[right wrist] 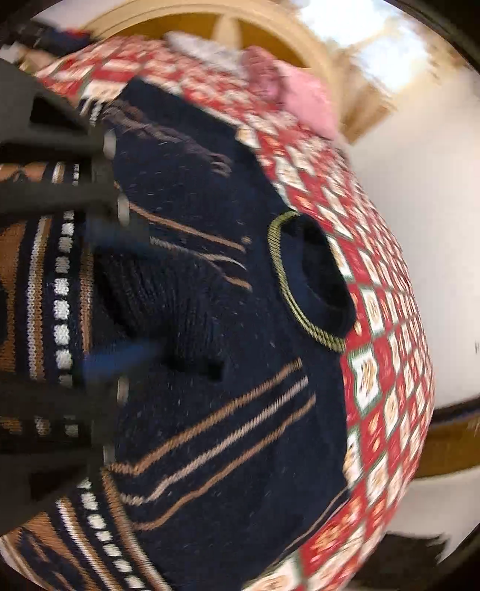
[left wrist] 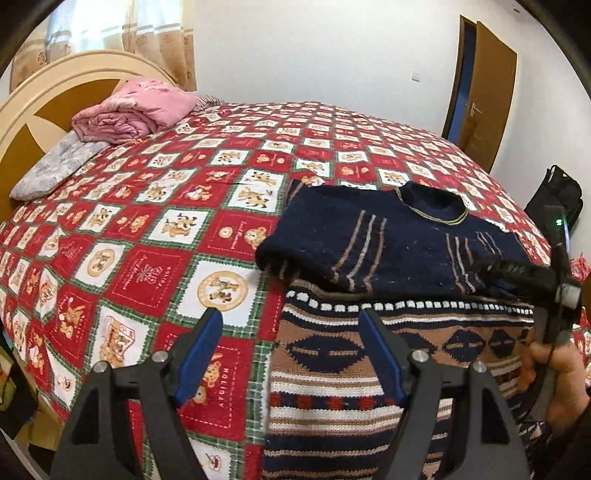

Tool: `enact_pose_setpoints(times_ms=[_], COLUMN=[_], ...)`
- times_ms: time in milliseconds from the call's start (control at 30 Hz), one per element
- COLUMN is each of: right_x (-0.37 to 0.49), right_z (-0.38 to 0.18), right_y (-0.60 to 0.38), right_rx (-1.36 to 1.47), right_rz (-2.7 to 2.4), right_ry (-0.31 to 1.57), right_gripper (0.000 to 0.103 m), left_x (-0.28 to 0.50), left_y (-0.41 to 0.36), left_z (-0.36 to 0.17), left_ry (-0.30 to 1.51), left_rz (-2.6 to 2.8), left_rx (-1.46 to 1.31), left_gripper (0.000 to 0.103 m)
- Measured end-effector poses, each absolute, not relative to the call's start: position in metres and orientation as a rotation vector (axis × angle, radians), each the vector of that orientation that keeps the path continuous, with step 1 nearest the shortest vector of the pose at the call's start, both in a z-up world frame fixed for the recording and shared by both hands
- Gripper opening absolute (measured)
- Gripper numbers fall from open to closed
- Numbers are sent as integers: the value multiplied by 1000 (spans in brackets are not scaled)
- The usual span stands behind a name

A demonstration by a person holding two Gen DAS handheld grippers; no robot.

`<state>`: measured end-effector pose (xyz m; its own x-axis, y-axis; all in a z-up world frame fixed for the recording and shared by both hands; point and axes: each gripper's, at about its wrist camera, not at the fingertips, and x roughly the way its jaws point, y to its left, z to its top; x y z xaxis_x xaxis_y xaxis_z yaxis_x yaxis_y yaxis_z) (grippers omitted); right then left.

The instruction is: Fold small clothes

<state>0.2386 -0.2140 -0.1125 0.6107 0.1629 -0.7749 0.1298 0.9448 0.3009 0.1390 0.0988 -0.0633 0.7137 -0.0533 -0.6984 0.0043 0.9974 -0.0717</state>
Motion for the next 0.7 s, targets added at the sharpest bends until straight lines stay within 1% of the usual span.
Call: enact_pose_setpoints(times_ms=[100, 167, 367, 467, 533, 600, 667, 700], right_x=[241, 242, 232, 232, 235, 240, 246, 246], right_z=[-109, -99, -22, -7, -16, -38, -72, -85], right_y=[-204, -197, -199, -217, -233, -247, -261, -267], right_rx=[259, 185, -127, -184, -210, -217, -205, -191], right_rz=[41, 55, 40, 22, 16, -7, -33, -43], right_ry=[917, 896, 696, 666, 675, 720, 784, 816], right_gripper=[17, 17, 17, 17, 17, 17, 19, 28], left_x=[139, 140, 143, 147, 153, 158, 163, 164], left_y=[97, 99, 108, 108, 105, 100, 91, 87], left_z=[-64, -62, -52, -53, -56, -60, -64, -65], left_ry=[776, 777, 742, 734, 744, 759, 775, 778], left_rz=[-31, -31, -6, 2, 0, -5, -21, -25], left_rx=[-54, -63, -67, -74, -77, -78, -71, -66], left_gripper=[79, 79, 79, 79, 79, 79, 79, 79])
